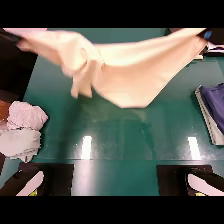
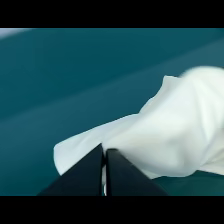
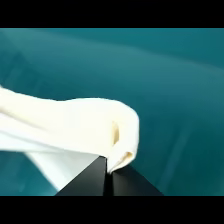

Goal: Fold the shirts.

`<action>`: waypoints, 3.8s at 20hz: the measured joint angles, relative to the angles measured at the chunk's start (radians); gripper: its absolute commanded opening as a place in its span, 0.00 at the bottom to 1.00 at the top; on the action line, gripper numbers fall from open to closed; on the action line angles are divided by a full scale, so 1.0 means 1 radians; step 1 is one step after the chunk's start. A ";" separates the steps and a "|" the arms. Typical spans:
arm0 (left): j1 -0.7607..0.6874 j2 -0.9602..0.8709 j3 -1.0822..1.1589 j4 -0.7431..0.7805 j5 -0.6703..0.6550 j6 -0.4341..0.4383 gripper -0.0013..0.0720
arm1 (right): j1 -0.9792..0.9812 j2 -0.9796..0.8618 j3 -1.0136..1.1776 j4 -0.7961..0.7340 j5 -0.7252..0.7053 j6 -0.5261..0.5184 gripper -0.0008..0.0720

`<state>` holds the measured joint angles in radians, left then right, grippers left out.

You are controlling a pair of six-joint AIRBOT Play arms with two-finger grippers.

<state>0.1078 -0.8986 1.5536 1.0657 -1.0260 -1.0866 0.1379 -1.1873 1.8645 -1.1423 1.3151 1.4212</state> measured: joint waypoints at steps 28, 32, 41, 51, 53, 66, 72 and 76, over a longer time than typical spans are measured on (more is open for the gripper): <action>-0.123 -0.434 -0.129 -0.010 -0.100 -0.021 0.05 | 0.000 -0.318 -0.095 -0.336 0.103 0.027 0.03; -0.133 -0.604 -0.149 -0.010 0.055 -0.011 0.06 | -0.001 -0.502 -0.027 -0.331 0.019 0.027 0.03; -0.078 -0.672 0.006 0.003 0.029 -0.086 0.76 | -0.074 -0.624 0.112 -0.216 0.064 0.063 0.53; 0.065 -0.402 -0.418 -0.014 -0.271 -0.135 0.76 | -0.227 -0.312 -0.318 0.095 0.225 -0.077 0.51; 0.071 -0.346 -0.587 -0.035 -0.254 -0.127 0.76 | -0.235 -0.240 -0.433 0.112 0.224 -0.103 0.51; 0.000 -0.284 -0.940 -0.213 -0.050 0.016 0.21 | -0.240 -0.054 -0.645 0.129 0.200 -0.158 0.51; -0.061 -0.283 -0.919 -0.211 -0.048 -0.011 0.05 | -0.299 -0.044 -0.649 0.129 0.239 -0.159 0.51; -0.069 -0.283 -0.834 -0.207 -0.138 -0.028 0.05 | -0.431 -0.023 -0.710 0.111 0.279 -0.159 0.52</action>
<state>0.0387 -1.1816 0.7197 0.8585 -1.1637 -1.1145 -0.2932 -1.2098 1.1542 -1.0317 1.5940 1.2621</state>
